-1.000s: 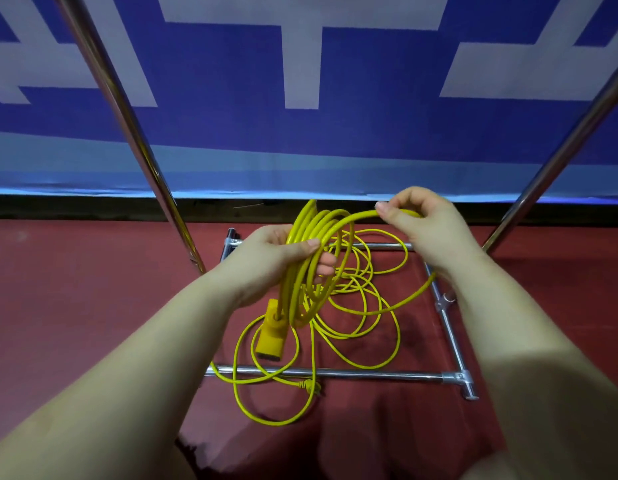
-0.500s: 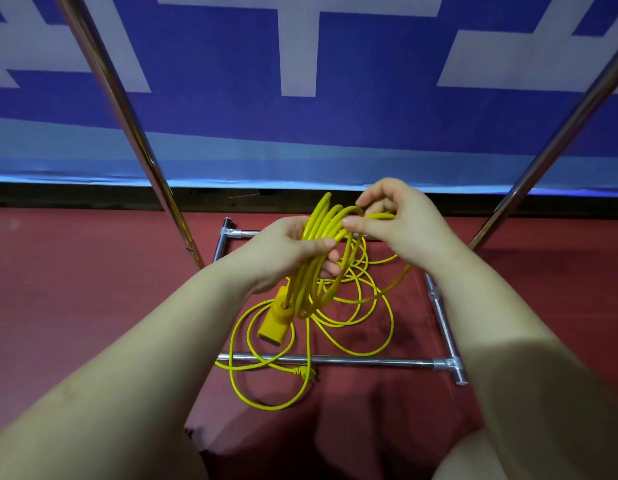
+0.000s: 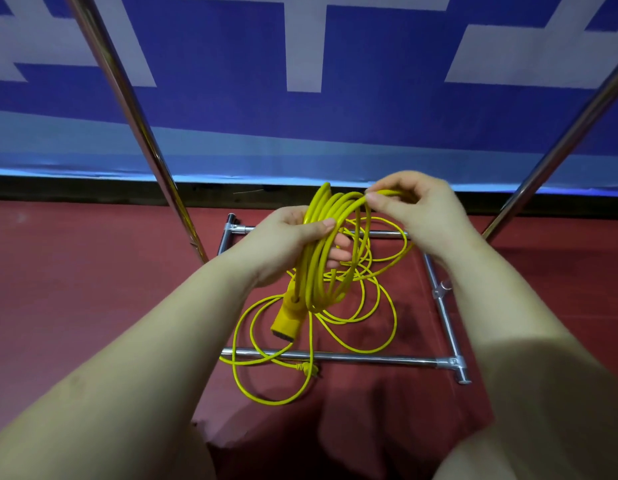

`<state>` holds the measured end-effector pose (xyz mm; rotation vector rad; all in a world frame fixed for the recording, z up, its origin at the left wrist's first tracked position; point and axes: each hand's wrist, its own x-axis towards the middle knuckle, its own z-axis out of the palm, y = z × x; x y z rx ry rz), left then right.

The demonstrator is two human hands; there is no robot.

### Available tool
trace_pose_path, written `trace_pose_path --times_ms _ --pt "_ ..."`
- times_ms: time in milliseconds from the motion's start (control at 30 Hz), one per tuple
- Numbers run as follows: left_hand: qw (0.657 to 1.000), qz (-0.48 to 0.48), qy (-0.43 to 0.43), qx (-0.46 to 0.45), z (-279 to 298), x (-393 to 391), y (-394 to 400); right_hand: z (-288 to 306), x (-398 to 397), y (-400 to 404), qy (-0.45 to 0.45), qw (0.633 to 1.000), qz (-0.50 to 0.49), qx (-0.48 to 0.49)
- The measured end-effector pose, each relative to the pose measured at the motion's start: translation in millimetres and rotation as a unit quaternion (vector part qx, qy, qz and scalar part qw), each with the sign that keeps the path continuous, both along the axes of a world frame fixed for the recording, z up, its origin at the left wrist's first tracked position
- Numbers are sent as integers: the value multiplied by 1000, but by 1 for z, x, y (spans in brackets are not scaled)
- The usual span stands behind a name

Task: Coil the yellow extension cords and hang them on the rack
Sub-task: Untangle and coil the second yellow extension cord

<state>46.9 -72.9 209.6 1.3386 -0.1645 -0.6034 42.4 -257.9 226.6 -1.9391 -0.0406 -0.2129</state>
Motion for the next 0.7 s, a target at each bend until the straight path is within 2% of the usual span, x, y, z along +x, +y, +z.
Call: trace_pose_path --times_ms 200,533,633,700 --pt "1000 -8 4 -14 -1 -1 -5 -2 -1 5 -3 999 23 -27" --pt "997 -75 8 23 -2 -7 -4 0 -8 6 -16 996 20 -89" --pt "999 -46 -1 22 -2 -6 -4 -2 -8 4 -6 995 -2 -105" --pt "999 -9 -25 26 -1 -2 -2 -6 -5 0 26 988 -10 -152"
